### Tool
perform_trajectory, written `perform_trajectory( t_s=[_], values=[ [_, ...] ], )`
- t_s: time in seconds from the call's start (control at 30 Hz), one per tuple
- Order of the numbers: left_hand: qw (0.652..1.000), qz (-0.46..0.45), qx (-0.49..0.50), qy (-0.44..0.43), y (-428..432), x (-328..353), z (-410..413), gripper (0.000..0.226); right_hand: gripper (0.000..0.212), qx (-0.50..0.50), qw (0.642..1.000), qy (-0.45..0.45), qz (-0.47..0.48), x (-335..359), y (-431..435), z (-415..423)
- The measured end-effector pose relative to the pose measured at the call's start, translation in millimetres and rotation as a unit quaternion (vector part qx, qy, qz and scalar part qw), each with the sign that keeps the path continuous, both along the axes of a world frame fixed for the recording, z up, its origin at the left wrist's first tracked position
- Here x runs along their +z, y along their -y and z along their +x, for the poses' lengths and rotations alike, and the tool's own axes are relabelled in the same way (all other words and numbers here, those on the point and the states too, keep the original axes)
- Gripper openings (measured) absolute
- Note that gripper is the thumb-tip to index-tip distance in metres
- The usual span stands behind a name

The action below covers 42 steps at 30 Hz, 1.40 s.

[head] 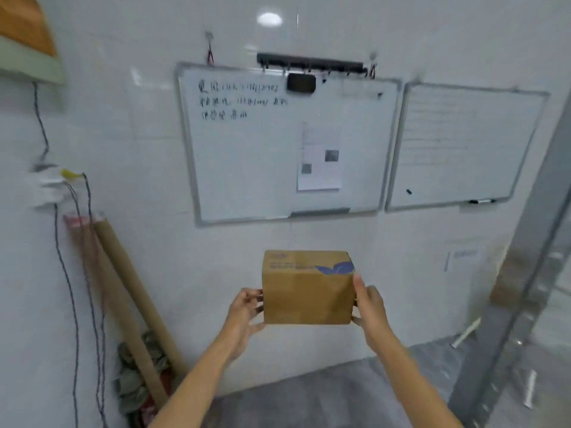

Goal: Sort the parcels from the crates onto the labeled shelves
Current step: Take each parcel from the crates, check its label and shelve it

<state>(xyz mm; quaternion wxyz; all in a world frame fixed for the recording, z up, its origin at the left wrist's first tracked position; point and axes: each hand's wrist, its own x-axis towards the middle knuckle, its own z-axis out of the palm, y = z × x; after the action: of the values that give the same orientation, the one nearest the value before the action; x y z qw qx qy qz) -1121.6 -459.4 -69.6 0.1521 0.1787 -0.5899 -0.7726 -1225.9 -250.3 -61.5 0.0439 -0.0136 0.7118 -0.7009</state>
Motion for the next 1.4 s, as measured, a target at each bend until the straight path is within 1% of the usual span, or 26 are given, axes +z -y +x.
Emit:
perform_trajectory(
  t_s=[0.07,0.1,0.13,0.23,0.3,0.37,0.43,0.5,0.6,0.63,0.67,0.73,0.8,0.9,0.97,1.07,1.13,1.33,1.4],
  values=[
    [0.999,-0.021,0.003,-0.041,5,50,8,0.025,0.045,0.002,0.998,-0.052,-0.032,49,3,7],
    [0.998,-0.032,0.004,-0.06,6,70,13,0.025,0.042,0.0,0.996,-0.074,-0.049,68,4,12],
    [0.996,-0.042,0.006,-0.078,7,88,18,0.026,0.041,0.001,0.994,-0.088,-0.07,86,5,18],
    [0.991,-0.067,0.014,-0.119,8,127,34,0.027,0.047,0.016,0.986,-0.115,-0.12,122,4,35],
    [0.987,-0.081,0.027,-0.136,7,140,43,0.03,0.046,0.022,0.98,-0.134,-0.147,133,3,46],
    [0.983,-0.119,0.044,-0.134,6,146,49,0.036,0.034,0.018,0.973,-0.153,-0.173,137,1,57],
    [0.978,-0.154,0.044,-0.134,5,147,54,0.04,0.034,0.029,0.965,-0.179,-0.189,138,-2,66],
    [0.976,-0.17,0.037,-0.135,5,146,58,0.042,0.038,0.053,0.961,-0.201,-0.182,136,-6,72],
    [0.975,-0.181,0.024,-0.129,4,145,62,0.041,0.028,0.073,0.959,-0.221,-0.164,129,-12,73],
    [0.975,-0.18,0.02,-0.128,3,144,62,0.039,0.026,0.076,0.959,-0.224,-0.157,126,-15,72],
    [0.976,-0.179,0.016,-0.126,2,143,63,0.036,0.029,0.081,0.959,-0.224,-0.152,124,-17,73],
    [0.977,-0.172,-0.001,-0.13,0,140,65,0.035,0.041,0.088,0.961,-0.217,-0.148,121,-21,76],
    [0.977,-0.148,-0.036,-0.146,-2,140,68,0.032,0.045,0.08,0.965,-0.197,-0.155,119,-23,79],
    [0.976,-0.096,-0.092,-0.172,-5,142,72,0.027,0.035,0.044,0.97,-0.161,-0.174,119,-25,83],
    [0.975,-0.075,-0.103,-0.181,-7,140,73,0.026,0.026,0.034,0.969,-0.169,-0.175,117,-26,86],
    [0.975,-0.061,-0.108,-0.184,-7,135,73,0.04,0.013,0.041,0.963,-0.196,-0.178,116,-31,91],
    [0.976,-0.049,-0.109,-0.183,-9,134,73,0.041,0.006,0.047,0.959,-0.208,-0.189,117,-34,92],
    [0.977,-0.023,-0.08,-0.195,-19,134,72,0.024,0.009,0.054,0.949,-0.231,-0.209,120,-44,93],
    [0.976,-0.019,-0.066,-0.206,-24,133,71,0.021,0.006,0.065,0.953,-0.207,-0.212,120,-47,92]
  ],
)
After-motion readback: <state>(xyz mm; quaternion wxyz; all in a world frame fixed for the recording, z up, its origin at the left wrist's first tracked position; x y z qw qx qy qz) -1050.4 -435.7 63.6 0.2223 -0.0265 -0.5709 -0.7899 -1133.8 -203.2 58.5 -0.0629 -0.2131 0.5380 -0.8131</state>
